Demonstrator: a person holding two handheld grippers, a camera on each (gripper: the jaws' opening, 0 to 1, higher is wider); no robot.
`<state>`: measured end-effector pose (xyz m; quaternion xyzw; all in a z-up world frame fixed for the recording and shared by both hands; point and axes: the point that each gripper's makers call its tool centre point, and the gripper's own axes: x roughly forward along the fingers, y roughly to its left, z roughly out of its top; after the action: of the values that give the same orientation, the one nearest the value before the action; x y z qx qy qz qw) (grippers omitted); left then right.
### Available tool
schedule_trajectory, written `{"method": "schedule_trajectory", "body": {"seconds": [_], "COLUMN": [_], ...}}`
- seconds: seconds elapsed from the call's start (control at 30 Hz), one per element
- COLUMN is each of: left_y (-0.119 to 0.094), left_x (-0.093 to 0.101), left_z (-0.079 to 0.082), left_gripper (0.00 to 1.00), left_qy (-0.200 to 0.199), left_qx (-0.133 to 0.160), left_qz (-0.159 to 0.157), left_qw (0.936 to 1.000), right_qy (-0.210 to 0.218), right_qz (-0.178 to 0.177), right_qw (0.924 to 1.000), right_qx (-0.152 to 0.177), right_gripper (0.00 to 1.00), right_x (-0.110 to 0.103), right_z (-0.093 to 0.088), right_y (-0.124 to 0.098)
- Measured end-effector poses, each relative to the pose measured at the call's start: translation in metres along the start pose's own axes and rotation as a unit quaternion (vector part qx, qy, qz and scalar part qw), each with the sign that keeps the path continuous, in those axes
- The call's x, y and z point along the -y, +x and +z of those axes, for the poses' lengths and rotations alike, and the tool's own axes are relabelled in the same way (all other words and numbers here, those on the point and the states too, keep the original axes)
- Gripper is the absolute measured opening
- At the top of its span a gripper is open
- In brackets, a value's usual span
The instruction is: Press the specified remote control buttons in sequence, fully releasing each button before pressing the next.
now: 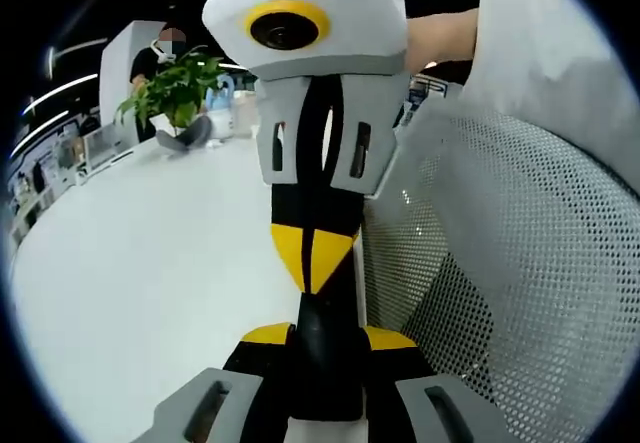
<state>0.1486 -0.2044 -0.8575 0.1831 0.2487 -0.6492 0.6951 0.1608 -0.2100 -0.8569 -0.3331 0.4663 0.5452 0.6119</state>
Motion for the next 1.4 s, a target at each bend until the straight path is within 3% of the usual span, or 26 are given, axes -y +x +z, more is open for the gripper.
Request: {"method": "schedule_trajectory", "body": {"seconds": [0.2,0.3,0.43,0.63,0.83,0.97,1.2,1.4], "left_y": [0.000,0.000,0.000,0.000,0.000,0.001,0.000,0.000], "left_x": [0.000,0.000,0.000,0.000,0.000,0.000,0.000,0.000], "left_z": [0.000,0.000,0.000,0.000,0.000,0.000,0.000,0.000], "left_gripper": [0.25,0.25,0.25,0.25,0.25,0.25,0.25,0.25], "left_qy": [0.001,0.001,0.003,0.003,0.002,0.002,0.003,0.005], "left_qx": [0.000,0.000,-0.001,-0.001,-0.001,-0.001,-0.001,-0.001], "left_qz": [0.001,0.001,0.002,0.003,0.002,0.002,0.003,0.002], "left_qw": [1.0000,1.0000,1.0000,1.0000,1.0000,1.0000,1.0000,1.0000], "right_qy": [0.062,0.068,0.043,0.045,0.025,0.016,-0.048,-0.072], "right_qz": [-0.001,-0.013,-0.027,-0.018,-0.010,-0.003,-0.027,-0.041], "right_qw": [0.9980,0.9976,0.9987,0.9971,0.9953,0.9956,0.9966,0.9958], "right_qx": [-0.007,-0.010,-0.009,0.058,0.093,0.093,0.061,0.039], "right_gripper": [0.00,0.00,0.00,0.00,0.00,0.00,0.00,0.00], "right_x": [0.003,0.003,0.002,0.002,-0.014,-0.019,-0.018,-0.018], "right_z": [0.000,-0.001,-0.001,-0.001,0.005,0.009,0.006,0.006], "right_y": [0.001,0.003,0.002,-0.001,-0.007,-0.005,-0.001,0.001]}}
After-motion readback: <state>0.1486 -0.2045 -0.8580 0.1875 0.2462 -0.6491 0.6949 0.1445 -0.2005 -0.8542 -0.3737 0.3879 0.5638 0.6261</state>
